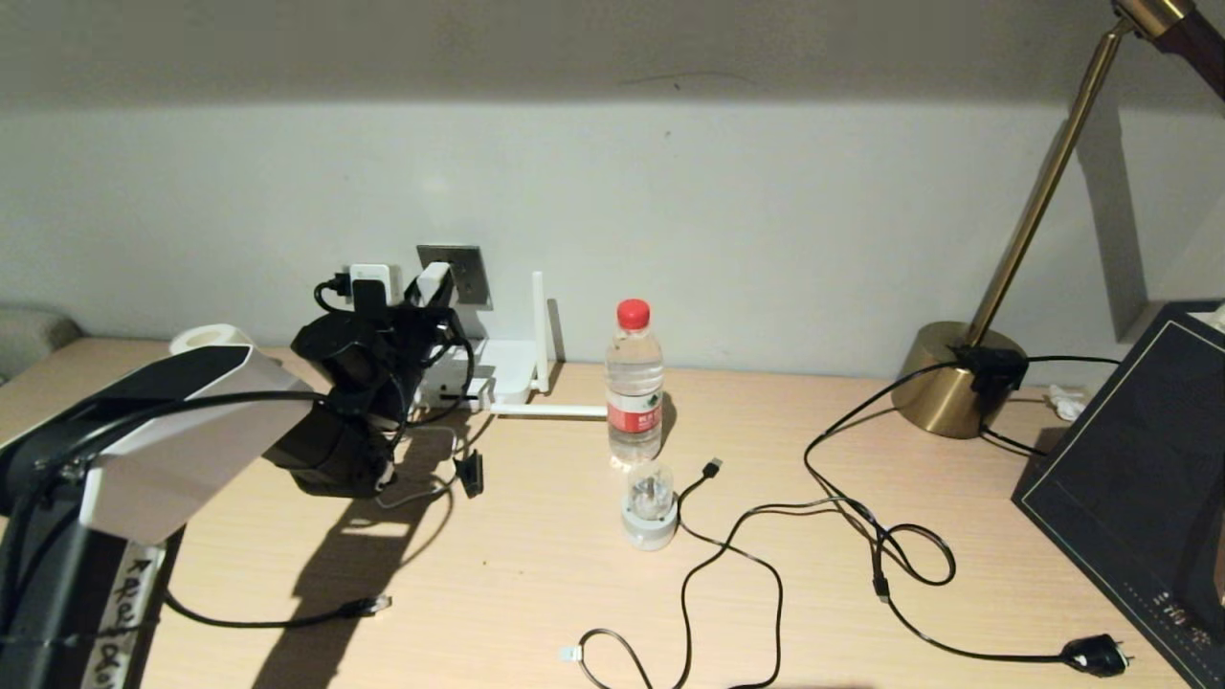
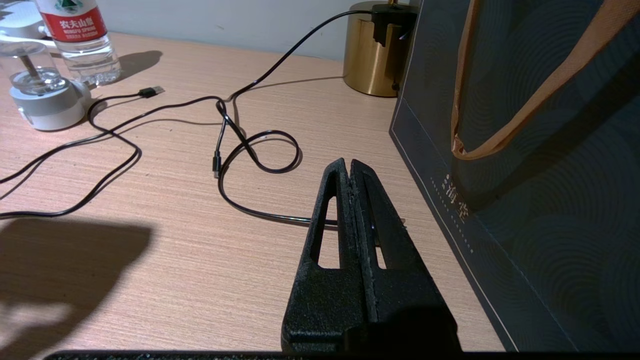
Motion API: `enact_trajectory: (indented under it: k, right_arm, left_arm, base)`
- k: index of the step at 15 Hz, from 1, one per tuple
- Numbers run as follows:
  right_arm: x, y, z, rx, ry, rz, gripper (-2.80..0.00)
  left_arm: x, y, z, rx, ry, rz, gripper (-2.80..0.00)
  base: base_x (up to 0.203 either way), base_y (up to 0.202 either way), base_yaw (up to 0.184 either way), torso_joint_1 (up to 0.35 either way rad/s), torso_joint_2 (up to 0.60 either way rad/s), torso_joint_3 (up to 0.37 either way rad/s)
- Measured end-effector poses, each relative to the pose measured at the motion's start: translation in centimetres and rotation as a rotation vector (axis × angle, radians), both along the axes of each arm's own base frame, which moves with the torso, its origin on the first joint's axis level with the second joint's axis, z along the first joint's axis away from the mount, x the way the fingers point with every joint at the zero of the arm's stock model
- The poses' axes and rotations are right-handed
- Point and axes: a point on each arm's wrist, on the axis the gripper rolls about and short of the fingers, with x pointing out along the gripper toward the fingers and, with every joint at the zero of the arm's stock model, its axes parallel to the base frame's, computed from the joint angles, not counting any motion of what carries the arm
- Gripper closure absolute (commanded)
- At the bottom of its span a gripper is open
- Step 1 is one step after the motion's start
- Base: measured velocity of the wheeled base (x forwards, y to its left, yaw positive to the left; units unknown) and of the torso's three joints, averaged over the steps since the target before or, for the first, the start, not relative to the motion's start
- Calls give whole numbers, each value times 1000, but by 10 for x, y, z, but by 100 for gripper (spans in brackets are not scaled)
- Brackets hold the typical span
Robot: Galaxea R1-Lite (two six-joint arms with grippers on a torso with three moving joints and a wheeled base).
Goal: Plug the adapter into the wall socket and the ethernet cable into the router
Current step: Align plug and socket
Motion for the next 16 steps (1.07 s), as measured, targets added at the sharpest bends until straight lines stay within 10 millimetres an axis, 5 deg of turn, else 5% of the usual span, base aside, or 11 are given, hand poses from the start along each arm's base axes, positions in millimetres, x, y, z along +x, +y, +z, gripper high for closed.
enact_trajectory:
  k: [16]
  right_arm:
    - [0,0,0,0,0,0,0]
  left_arm:
    - [1,8,-1,2,4,22,0]
  base:
    - [0,0,0,0,0,0]
